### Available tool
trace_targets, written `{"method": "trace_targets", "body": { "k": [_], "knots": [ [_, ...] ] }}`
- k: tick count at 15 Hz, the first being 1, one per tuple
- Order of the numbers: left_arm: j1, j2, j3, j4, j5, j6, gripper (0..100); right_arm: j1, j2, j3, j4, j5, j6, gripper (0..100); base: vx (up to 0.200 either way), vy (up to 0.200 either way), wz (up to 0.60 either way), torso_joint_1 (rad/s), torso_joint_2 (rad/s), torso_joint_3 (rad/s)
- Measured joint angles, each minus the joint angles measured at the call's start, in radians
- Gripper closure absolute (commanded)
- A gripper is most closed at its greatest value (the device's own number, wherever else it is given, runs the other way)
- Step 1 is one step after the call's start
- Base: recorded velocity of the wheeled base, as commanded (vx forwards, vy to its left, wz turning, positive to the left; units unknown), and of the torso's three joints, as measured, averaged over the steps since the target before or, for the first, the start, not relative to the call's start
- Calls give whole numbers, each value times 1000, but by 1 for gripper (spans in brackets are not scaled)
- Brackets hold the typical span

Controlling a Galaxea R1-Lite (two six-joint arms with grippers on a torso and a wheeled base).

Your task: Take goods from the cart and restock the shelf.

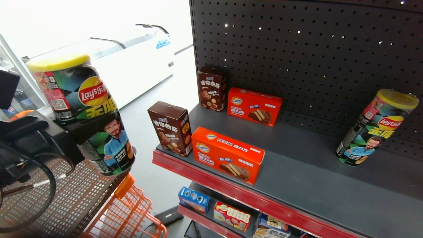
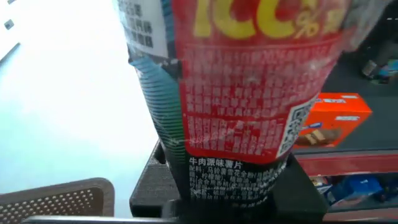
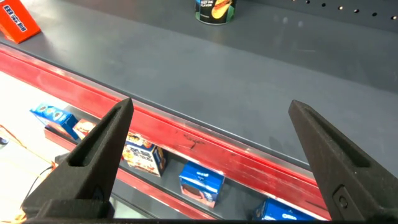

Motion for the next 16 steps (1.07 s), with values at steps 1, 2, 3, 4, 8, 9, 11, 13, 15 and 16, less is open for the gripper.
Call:
{"method": "trace_targets", "body": {
  "k": [1, 2, 3, 4, 8, 9, 11, 13, 15, 16],
  "knots": [
    [-11, -16, 0, 2, -23, 0, 100, 0, 0, 0, 0, 1, 0, 0, 0, 0, 0, 0, 0, 0],
    [-18, -27, 0, 3, -65, 0, 100, 0, 0, 0, 0, 0, 0, 0, 0, 0, 0, 0, 0, 0],
    [-22, -37, 0, -2, -81, 0, 100, 0, 0, 0, 0, 0, 0, 0, 0, 0, 0, 0, 0, 0],
    [-25, -43, 6, -3, -86, 1, 100, 0, 0, 0, 0, 1, 0, 0, 0, 0, 0, 0, 0, 0],
    [-103, -66, 28, 3, -165, 0, 100, 0, 0, 0, 0, 1, 0, 0, 0, 0, 0, 0, 0, 0],
    [-117, -70, 38, 3, -189, 0, 100, 0, 0, 0, 0, 1, 0, 0, 0, 0, 0, 0, 0, 0],
    [-136, -73, 45, -2, -203, 0, 100, 0, 0, 0, 0, 1, 0, 0, 0, 0, 0, 0, 0, 0],
    [-176, -73, 47, -1, -227, -1, 100, 0, 0, 0, 1, 3, -1, 0, 0, 0, 0, 0, 0, 0],
    [-192, -73, 47, -5, -258, -14, 100, 1, 0, 0, 0, 4, -1, 0, 0, 0, 0, 0, 0, 0],
    [-197, -74, 50, -7, -291, -22, 100, 1, 0, 0, 1, 4, -2, 0, 0, 0, 0, 0, 0, 0]
  ]
}}
